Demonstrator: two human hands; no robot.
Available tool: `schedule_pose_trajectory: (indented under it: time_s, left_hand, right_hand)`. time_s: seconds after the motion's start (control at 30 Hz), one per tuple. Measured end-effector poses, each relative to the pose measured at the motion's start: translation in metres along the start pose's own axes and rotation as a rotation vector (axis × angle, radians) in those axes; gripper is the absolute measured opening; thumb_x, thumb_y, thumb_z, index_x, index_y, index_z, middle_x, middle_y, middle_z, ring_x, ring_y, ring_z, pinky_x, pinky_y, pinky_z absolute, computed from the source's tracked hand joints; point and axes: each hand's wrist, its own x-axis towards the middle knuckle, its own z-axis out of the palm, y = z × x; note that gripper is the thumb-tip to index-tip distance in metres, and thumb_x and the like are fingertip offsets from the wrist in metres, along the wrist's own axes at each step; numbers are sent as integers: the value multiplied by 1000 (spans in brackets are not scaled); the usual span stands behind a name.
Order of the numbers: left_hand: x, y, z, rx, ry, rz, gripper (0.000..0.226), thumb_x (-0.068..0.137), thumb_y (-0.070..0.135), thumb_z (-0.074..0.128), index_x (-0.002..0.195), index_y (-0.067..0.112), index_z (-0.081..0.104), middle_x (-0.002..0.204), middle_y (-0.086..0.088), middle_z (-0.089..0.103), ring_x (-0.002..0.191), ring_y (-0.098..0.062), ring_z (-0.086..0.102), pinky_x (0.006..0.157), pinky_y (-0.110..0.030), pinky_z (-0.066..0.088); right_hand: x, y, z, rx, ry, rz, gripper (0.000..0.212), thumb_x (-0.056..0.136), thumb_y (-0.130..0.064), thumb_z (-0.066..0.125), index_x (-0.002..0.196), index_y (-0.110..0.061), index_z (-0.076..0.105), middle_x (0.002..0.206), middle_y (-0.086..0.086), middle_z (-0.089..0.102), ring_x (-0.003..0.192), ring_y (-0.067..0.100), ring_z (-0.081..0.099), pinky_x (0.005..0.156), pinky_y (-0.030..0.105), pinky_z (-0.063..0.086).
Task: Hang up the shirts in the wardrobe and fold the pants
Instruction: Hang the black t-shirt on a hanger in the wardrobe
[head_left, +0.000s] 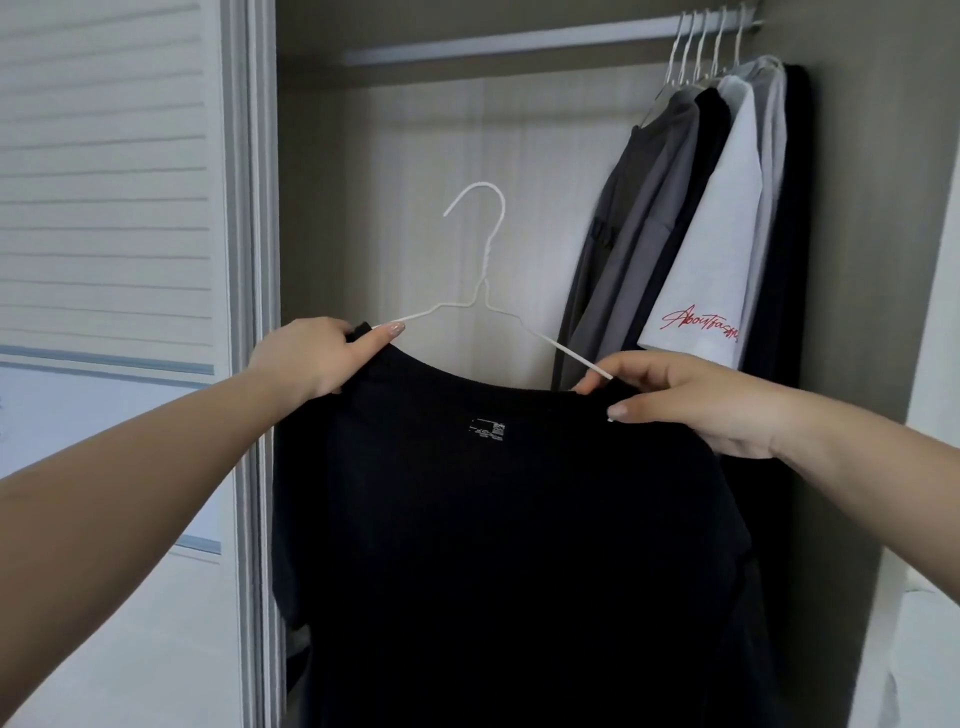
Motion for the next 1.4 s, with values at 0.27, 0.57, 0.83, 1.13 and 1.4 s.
schedule_pose_trajectory:
  time_s: [0.27, 0.57, 0.83, 1.13, 1.4]
  left_hand:
    - [8, 10, -2, -483, -217, -261, 96, 70, 89, 29, 145, 30, 29, 137, -5, 47, 110, -29, 57, 84, -43, 49]
    - [18, 77, 1, -1063, -384, -149, 87, 69, 78, 53, 144, 41, 31, 143, 11, 40, 132, -21, 41, 103, -50, 40]
    - [65, 146, -15, -1261, -347, 18, 32, 81, 71, 50, 99, 48, 62, 119, 11, 54, 117, -14, 52, 92, -45, 48]
    - [140, 199, -15, -1355, -196, 212, 60, 77, 75, 46, 127, 42, 54, 131, 14, 51, 114, -5, 52, 99, -39, 44]
    - [180, 255, -25, -1388, -203, 353, 62, 89, 64, 33, 139, 31, 44, 146, 5, 44, 133, -13, 42, 105, -38, 38]
  right_hand:
    - [8, -16, 17, 313, 20, -63, 36, 80, -2, 53, 105, -20, 72, 122, 3, 66, 107, 23, 65, 84, 31, 55]
    - [49, -39, 20, 351, 338, -103, 33, 86, -1, 50, 100, -20, 74, 94, 12, 73, 77, 17, 70, 61, 23, 55]
    - [127, -72, -12, 310, 538, -205, 25, 86, -6, 53, 99, -18, 71, 88, 9, 72, 82, 22, 68, 71, 30, 55]
    - [199, -100, -101, 316, 641, -310, 12, 86, -9, 55, 92, -7, 65, 69, 9, 65, 64, 24, 62, 59, 27, 49]
    - [231, -127, -183, 191, 829, -325, 11, 80, -9, 53, 86, -10, 63, 76, 17, 56, 71, 27, 53, 66, 33, 40]
